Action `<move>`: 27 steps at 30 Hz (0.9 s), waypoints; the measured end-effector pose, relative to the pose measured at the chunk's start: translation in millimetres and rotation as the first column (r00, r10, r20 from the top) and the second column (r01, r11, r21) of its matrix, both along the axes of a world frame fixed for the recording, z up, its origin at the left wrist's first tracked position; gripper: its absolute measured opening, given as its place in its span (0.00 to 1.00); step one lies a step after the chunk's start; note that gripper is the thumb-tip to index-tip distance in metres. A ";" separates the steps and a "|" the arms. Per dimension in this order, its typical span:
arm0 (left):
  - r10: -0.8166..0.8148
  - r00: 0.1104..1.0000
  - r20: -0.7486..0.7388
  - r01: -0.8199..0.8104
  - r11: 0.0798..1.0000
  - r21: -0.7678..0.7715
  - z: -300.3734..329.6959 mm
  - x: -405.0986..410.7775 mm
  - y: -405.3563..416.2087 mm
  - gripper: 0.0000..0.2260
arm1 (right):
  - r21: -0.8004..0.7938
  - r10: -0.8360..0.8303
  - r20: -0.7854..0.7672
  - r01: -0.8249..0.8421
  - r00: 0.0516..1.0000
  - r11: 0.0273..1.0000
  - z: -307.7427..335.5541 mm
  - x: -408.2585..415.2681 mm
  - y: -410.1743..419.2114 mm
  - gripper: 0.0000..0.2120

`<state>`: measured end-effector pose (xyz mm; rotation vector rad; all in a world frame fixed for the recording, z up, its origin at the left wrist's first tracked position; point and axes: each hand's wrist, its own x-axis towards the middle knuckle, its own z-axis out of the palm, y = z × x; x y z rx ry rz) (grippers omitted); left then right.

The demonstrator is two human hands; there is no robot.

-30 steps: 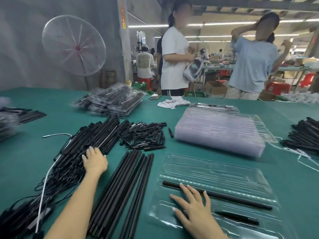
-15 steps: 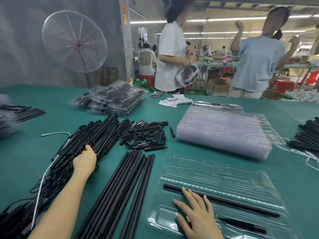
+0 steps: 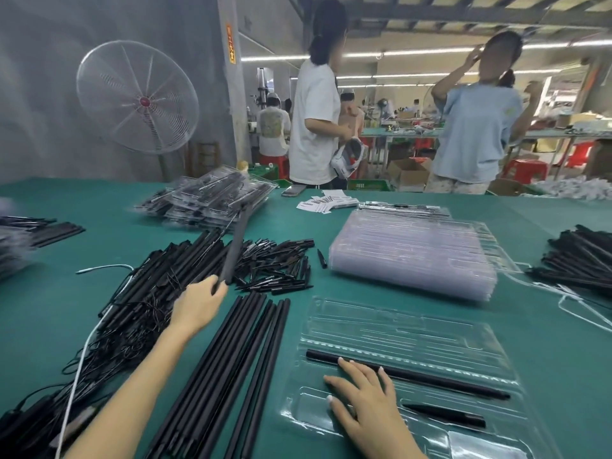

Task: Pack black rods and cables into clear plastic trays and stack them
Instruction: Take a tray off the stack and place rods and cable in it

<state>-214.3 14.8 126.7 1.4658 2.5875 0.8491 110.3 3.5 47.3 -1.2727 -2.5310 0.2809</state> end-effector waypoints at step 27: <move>-0.567 0.818 0.092 0.567 0.823 0.034 49.0 143.8 -31.6 0.22 | -0.195 -0.700 -0.653 -0.829 -0.289 0.525 120.6 -24.7 43.2 0.09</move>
